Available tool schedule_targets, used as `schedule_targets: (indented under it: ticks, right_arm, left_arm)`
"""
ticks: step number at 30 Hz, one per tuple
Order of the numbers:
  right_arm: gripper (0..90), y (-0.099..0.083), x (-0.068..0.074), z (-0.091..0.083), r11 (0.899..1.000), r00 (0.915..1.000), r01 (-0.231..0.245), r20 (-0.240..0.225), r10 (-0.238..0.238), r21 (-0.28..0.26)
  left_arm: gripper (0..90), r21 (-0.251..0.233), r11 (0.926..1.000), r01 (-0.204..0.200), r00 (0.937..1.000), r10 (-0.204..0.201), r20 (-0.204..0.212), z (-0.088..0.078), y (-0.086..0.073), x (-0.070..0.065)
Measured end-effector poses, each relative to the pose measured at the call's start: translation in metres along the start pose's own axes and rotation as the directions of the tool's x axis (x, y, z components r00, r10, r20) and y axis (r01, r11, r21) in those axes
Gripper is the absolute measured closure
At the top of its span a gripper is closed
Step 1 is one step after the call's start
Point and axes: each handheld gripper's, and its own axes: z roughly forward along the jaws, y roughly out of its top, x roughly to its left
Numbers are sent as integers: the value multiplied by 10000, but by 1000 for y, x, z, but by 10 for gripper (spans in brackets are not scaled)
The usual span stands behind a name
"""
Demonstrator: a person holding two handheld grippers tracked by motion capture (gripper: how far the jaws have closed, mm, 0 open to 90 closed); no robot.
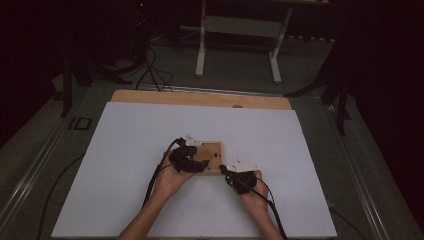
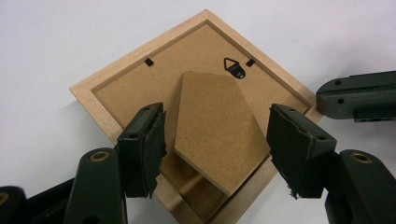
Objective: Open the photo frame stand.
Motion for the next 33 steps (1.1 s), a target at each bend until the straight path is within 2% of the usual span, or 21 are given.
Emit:
schedule_targets:
  ticks: [3,7,16,22,24,33]
  right_arm:
    - [900,0,0,0,10000,10000,-20,1,20,6]
    - [900,0,0,0,10000,10000,-5,3,5,-2]
    - [900,0,0,0,10000,10000,-9,15,9,-7]
    - [900,0,1,0,10000,10000,14,37,-14,-4]
    - [900,0,1,0,10000,10000,13,34,-13,-4]
    - [900,0,0,0,10000,10000,18,14,-18,1]
  left_arm:
    - [413,18,9988,483,9979,-483,442,1,1,4]
    - [465,91,9968,794,9941,-798,731,3,1,9]
    - [489,218,9966,797,9930,-813,858,3,1,10]
    - [486,290,9947,984,9891,-1010,1073,4,1,13]
    - [482,486,9933,1046,9868,-1097,1195,6,1,14]
    - [503,524,9953,816,9901,-870,1105,7,2,12]
